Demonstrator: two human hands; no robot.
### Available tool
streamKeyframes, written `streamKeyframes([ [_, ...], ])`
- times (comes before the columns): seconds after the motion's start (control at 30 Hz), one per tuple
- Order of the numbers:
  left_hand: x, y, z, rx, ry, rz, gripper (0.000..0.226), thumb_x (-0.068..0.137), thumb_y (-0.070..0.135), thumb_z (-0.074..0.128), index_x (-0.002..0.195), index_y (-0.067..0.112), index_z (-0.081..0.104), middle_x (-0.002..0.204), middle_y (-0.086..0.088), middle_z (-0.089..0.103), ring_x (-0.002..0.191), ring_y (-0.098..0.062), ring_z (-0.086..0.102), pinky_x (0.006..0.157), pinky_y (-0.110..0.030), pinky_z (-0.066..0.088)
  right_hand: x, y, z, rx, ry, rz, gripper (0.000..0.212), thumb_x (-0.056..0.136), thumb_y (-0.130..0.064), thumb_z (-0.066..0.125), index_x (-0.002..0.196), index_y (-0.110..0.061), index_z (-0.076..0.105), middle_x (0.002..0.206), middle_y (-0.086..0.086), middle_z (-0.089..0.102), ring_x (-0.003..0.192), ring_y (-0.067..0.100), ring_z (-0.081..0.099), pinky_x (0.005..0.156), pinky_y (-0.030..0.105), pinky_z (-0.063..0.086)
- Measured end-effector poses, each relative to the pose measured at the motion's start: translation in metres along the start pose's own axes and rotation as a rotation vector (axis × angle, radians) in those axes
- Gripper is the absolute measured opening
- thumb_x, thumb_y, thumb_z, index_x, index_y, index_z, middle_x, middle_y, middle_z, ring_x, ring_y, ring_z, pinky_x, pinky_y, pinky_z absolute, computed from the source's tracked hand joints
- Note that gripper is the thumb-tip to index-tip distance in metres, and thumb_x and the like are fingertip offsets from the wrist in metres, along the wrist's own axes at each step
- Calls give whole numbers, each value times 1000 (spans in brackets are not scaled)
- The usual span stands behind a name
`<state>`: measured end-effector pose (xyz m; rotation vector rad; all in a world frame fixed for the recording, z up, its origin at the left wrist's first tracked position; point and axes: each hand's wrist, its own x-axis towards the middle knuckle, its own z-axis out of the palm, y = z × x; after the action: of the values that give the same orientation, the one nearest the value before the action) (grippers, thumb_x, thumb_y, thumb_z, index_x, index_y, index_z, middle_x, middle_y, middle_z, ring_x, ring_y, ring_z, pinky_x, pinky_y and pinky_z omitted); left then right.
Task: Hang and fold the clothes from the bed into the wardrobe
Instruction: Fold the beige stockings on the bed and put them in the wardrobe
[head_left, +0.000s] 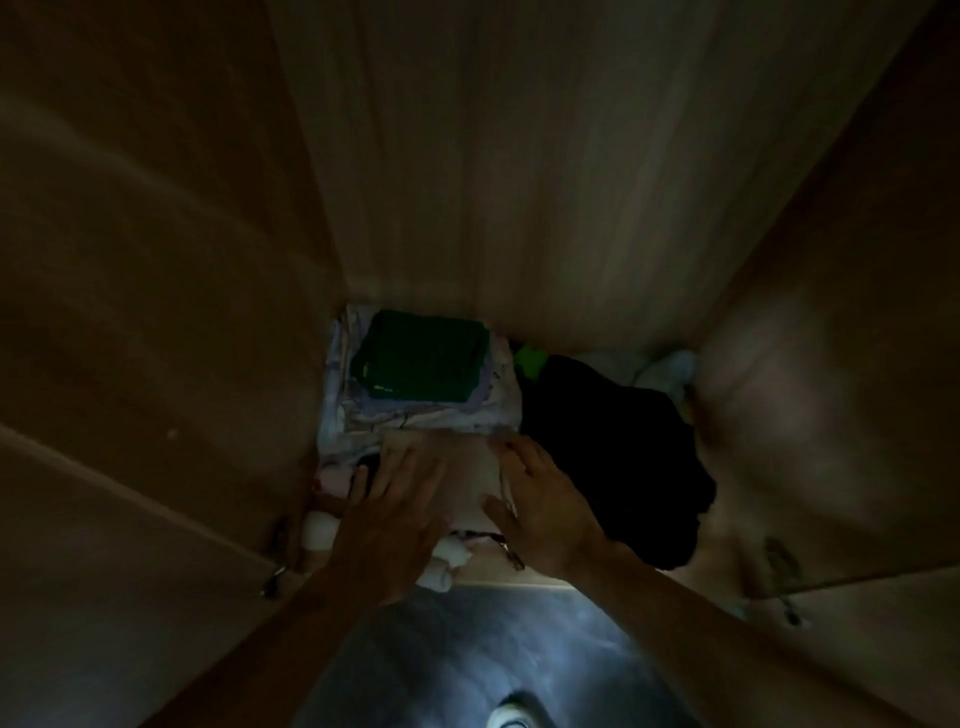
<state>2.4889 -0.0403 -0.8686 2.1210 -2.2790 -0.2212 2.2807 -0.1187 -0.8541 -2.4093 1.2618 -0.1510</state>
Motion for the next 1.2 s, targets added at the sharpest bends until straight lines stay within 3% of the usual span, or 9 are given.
streamKeyframes([
  [0.13, -45, 31, -122, 68, 46, 18, 52, 89, 46, 59, 133, 18, 62, 142, -16, 55, 128, -40, 53, 99, -56, 47, -49, -52, -119, -144, -20, -19, 67, 99, -50, 41, 155, -17, 25, 154, 10, 34, 142, 29, 31, 116, 38, 28],
  [0.23, -78, 59, -225, -27, 100, -50, 57, 93, 48, 40, 138, 19, 56, 142, -12, 55, 129, -34, 53, 105, -50, 43, -85, -105, -214, -161, 1, -23, 64, 97, -52, 43, 151, -18, 34, 146, 11, 44, 136, 32, 37, 112, 40, 33],
  [0.37, -120, 86, -342, -39, 261, -61, 43, 95, 49, 42, 120, 24, 67, 132, -9, 62, 112, -30, 63, 95, -44, 50, -137, -170, -315, -215, 11, -25, 57, 97, -57, 36, 141, -22, 44, 135, 6, 51, 130, 28, 40, 108, 43, 34],
  [0.47, -150, 101, -411, -70, 294, -66, 47, 97, 54, 33, 122, 27, 63, 139, -6, 56, 115, -27, 59, 93, -42, 48, -176, -213, -374, -217, 51, -27, 55, 97, -59, 33, 137, -25, 47, 133, 3, 51, 126, 26, 43, 107, 43, 34],
  [0.63, -193, 129, -485, -82, 261, -70, 57, 97, 61, 16, 135, 33, 48, 151, 0, 39, 130, -26, 45, 102, -45, 42, -238, -258, -443, -225, 153, -31, 61, 95, -63, 28, 143, -29, 42, 149, 0, 40, 131, 25, 40, 105, 42, 37],
  [0.73, -223, 152, -523, -89, 266, -74, 50, 97, 60, 22, 133, 35, 44, 155, -1, 29, 131, -29, 41, 100, -50, 43, -281, -277, -476, -195, 188, 10, 59, 97, -60, 33, 146, -29, 38, 162, 4, 20, 141, 28, 27, 113, 45, 30],
  [0.87, -267, 191, -563, -84, 256, -59, 47, 99, 57, 30, 140, 34, 40, 160, -2, 17, 135, -30, 36, 105, -56, 38, -340, -293, -509, -234, 204, 49, 59, 99, -58, 35, 150, -29, 32, 165, 3, 10, 149, 27, 15, 117, 45, 23],
  [1.07, -343, 239, -595, -3, 313, -16, 49, 100, 56, 30, 143, 35, 40, 163, 0, 18, 143, -28, 30, 115, -57, 24, -419, -303, -538, -277, 252, -7, 63, 99, -60, 34, 154, -31, 24, 166, 3, 8, 149, 29, 12, 119, 48, 20],
  [1.2, -393, 269, -605, -8, 332, -12, 52, 99, 60, 26, 143, 36, 40, 162, 2, 20, 143, -25, 31, 115, -59, 24, -466, -308, -541, -277, 281, -53, 64, 98, -61, 34, 154, -32, 23, 166, 3, 8, 150, 29, 11, 119, 48, 21],
])
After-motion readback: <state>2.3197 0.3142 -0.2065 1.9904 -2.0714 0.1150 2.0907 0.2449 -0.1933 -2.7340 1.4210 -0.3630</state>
